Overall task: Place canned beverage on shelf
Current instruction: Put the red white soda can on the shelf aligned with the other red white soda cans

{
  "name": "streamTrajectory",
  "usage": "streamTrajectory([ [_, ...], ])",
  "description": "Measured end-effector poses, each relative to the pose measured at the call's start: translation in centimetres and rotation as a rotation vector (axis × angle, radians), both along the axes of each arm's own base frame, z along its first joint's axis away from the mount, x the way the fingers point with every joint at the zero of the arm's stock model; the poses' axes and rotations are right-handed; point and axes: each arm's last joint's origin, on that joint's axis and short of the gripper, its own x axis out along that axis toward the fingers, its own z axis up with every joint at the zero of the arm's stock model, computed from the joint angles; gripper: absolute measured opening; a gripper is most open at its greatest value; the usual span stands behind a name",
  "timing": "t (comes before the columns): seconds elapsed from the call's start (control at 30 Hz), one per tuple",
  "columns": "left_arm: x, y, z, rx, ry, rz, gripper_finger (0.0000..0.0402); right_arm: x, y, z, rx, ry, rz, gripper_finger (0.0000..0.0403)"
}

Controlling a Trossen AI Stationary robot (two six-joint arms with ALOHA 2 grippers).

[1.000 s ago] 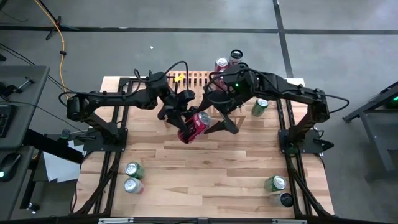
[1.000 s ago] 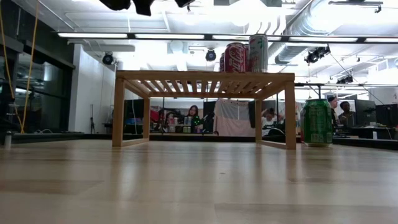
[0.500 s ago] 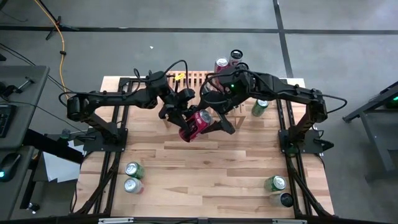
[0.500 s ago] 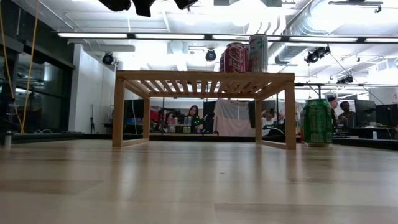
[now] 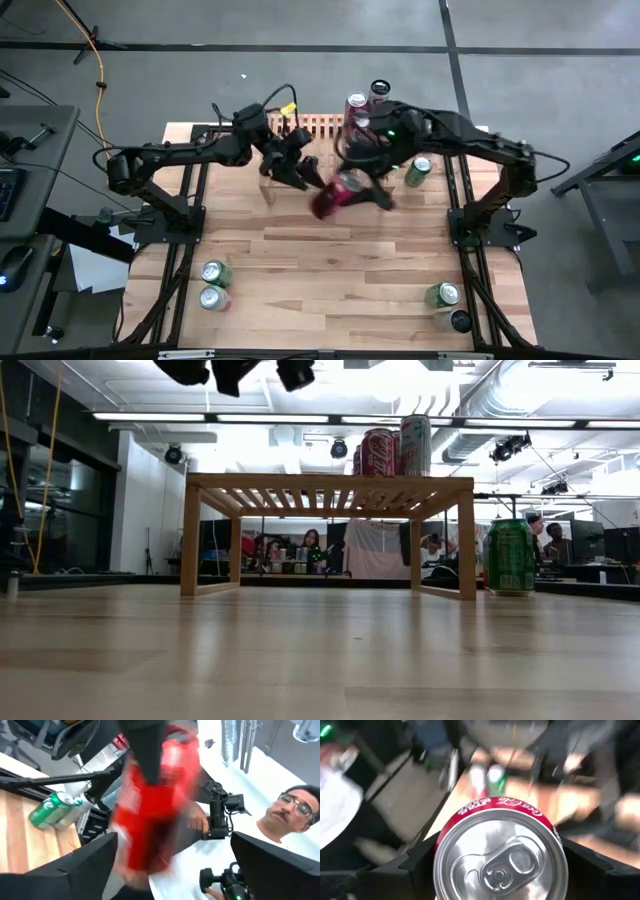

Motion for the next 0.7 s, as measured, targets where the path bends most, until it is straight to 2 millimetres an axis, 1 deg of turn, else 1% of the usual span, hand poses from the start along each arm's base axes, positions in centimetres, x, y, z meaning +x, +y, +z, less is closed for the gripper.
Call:
streamTrajectory([
  [0.03, -0.2, 0.4, 0.2, 0.002, -0.005, 0.009, 0.0385, -0.7, 0.0, 0.1, 0.003, 0.027, -0.001, 0.0294],
  [0.1, -0.9, 1.3, 0.5, 0.009, -0.011, 0.024, 0.0382, -1.6, 0.1, 0.5, 0.001, 0.033, -0.017, 0.0294],
  [0.2, -1.9, 2.9, 1.0, 0.016, -0.022, 0.083, 0.0375, -3.3, -0.2, 0.1, -0.001, 0.162, -0.127, 0.0294],
  [0.33, -4.3, 5.0, 2.5, 0.046, -0.086, 0.214, 0.0375, -4.1, -0.7, -0.3, -0.061, 0.261, -0.318, 0.0294],
  [0.4, -5.3, 5.6, 3.2, 0.064, -0.109, 0.281, 0.0375, -4.2, -0.9, -0.8, -0.101, 0.313, -0.421, 0.0294],
  [0.5, -6.9, 5.4, 4.2, 0.116, -0.142, 0.384, 0.0375, -3.3, -1.4, -1.5, -0.116, 0.347, -0.554, 0.0294],
  [0.57, -7.9, 5.0, 4.7, 0.169, -0.14, 0.46, 0.0375, -2.8, -1.8, -2.4, -0.126, 0.413, -0.635, 0.0294],
  [0.7, -10.1, 3.4, 5.2, 0.333, -0.108, 0.663, 0.0376, -1.6, -3.0, -4.1, -0.119, 0.526, -0.757, 0.0294],
])
